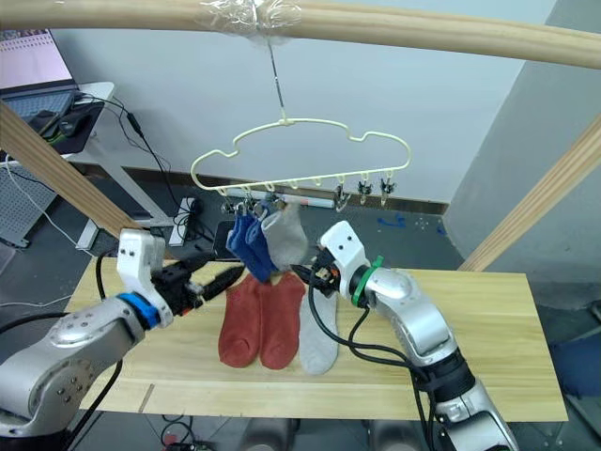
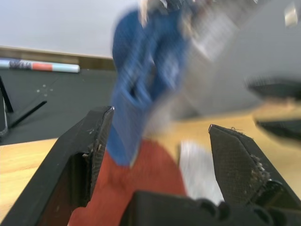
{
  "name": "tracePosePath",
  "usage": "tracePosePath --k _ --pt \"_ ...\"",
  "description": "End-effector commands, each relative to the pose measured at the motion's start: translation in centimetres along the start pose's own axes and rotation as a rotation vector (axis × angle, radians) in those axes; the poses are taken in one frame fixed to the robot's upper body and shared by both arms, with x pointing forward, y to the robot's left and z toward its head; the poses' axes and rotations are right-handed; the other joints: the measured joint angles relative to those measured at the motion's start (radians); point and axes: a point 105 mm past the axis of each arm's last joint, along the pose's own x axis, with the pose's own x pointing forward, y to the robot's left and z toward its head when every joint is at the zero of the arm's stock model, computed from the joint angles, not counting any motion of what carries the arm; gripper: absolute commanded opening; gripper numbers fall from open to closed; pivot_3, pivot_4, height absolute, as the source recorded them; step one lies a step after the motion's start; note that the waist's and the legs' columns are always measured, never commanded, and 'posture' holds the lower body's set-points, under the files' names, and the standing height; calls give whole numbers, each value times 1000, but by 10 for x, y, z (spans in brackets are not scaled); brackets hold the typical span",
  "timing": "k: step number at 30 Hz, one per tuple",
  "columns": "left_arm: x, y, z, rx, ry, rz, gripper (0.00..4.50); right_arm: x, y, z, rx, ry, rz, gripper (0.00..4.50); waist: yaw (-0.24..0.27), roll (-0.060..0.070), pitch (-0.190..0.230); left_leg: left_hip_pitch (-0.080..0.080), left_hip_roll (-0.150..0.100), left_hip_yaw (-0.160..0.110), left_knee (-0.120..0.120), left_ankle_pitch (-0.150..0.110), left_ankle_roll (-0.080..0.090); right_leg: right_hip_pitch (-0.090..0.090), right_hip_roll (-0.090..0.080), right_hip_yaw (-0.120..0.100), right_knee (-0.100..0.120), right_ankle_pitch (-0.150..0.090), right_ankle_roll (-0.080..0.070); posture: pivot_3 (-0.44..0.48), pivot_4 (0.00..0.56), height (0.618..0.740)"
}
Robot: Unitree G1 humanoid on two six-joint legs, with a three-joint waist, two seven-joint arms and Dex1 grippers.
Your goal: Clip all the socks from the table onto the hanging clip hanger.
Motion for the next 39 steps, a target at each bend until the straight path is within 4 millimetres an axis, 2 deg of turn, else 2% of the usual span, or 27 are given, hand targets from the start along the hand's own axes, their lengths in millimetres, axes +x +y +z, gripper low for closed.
tracePosePath --k 1,4,5,7,10,14,19,24,26,39 --pt "-8 -21 8 -4 -44 -154 3658 -14 -14 22 -38 -89 -94 2853 1 0 0 -1 0 0 0 0 0 -2 0 0 0 -1 1 173 254 740" --pt "-14 -21 24 -19 -143 -172 3658 -28 -24 34 82 -156 -113 2853 0 0 1 -2 1 0 0 0 0 -3 1 0 1 -2 4 175 253 740" --pt "-15 -20 29 9 -167 -171 3658 -31 -30 39 82 -179 -145 2694 0 0 1 -2 1 0 0 0 0 -3 1 0 2 -2 4 179 253 740" --pt "-19 -21 38 -19 -207 -199 3658 -36 -36 48 49 -209 -189 2239 0 0 1 -2 2 0 1 0 0 -3 1 0 2 -2 4 179 253 740" --pt "-22 -23 46 -8 -232 -225 3658 -38 -35 61 20 -243 -211 1217 -1 1 1 -2 1 1 1 0 0 -3 1 1 2 -2 4 173 249 740" --pt "-20 -22 47 37 -243 -235 3658 -34 -25 78 6 -297 -200 1217 -3 1 1 -2 2 1 1 0 0 -4 2 1 2 -2 4 166 243 740" --pt "-16 -24 62 39 -303 -244 3658 -28 -22 85 33 -324 -197 1217 -2 1 1 -2 2 1 1 0 0 -4 2 1 3 -2 4 166 243 740" --pt "-15 -32 69 46 -313 -276 3658 -23 -21 91 54 -340 -191 1217 -2 0 1 -2 1 1 1 0 0 -4 1 1 3 -2 3 167 238 740" --pt "-14 -33 69 39 -313 -279 3658 -21 -21 91 57 -339 -192 1217 -2 0 1 -2 2 1 1 0 0 -4 2 1 3 0 -1 167 238 740" --pt "-16 -43 70 42 -324 -286 3658 -16 -30 82 28 -281 -241 1217 -2 0 1 -2 1 1 2 0 0 -4 2 1 4 1 -1 176 236 740"
